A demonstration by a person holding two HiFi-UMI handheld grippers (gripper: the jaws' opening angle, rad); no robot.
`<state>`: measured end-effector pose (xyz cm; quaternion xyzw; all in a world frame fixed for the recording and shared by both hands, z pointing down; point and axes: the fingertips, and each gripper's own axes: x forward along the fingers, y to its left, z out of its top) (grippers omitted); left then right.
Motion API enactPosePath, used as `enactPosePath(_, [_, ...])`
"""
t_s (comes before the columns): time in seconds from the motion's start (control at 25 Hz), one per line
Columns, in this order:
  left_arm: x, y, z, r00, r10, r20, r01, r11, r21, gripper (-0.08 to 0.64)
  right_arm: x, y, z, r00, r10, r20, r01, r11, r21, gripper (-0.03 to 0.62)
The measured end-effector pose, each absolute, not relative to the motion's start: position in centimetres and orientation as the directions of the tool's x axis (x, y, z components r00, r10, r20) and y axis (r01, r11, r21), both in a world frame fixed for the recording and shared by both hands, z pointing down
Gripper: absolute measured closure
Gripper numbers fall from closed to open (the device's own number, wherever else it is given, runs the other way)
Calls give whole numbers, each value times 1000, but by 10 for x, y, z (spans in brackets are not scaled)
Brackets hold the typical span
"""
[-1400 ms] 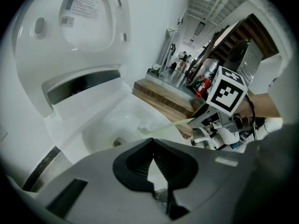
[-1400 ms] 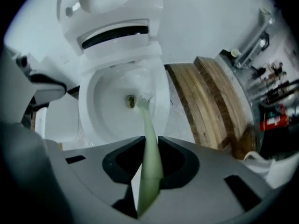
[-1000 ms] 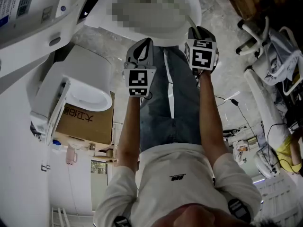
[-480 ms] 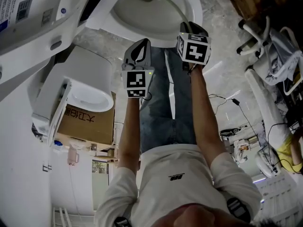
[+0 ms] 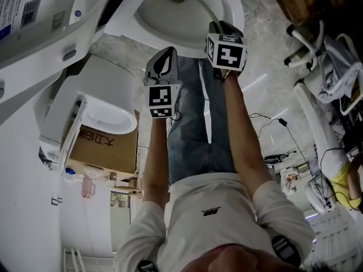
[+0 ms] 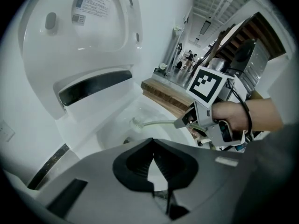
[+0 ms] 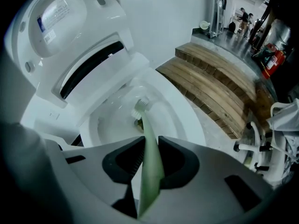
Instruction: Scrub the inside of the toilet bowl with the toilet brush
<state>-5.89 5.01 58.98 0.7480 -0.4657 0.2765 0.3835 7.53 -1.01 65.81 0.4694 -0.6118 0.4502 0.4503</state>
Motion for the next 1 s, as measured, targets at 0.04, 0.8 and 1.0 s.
enactPosePath(0.04, [-60, 50, 590, 410, -486, 772, -910, -269, 314, 551, 73, -11, 659, -158, -168, 973, -979, 158, -132, 514])
enactPosePath(0.8, [-80, 57, 595, 380, -490, 785, -925, -227, 306, 551, 23, -3, 669, -290, -77, 954, -923, 286, -257, 518])
enactPosePath(1.0, [-80, 58, 594, 382, -489, 784, -924, -231, 305, 551, 12, 9, 669, -347, -35, 937, -904, 280, -324, 518])
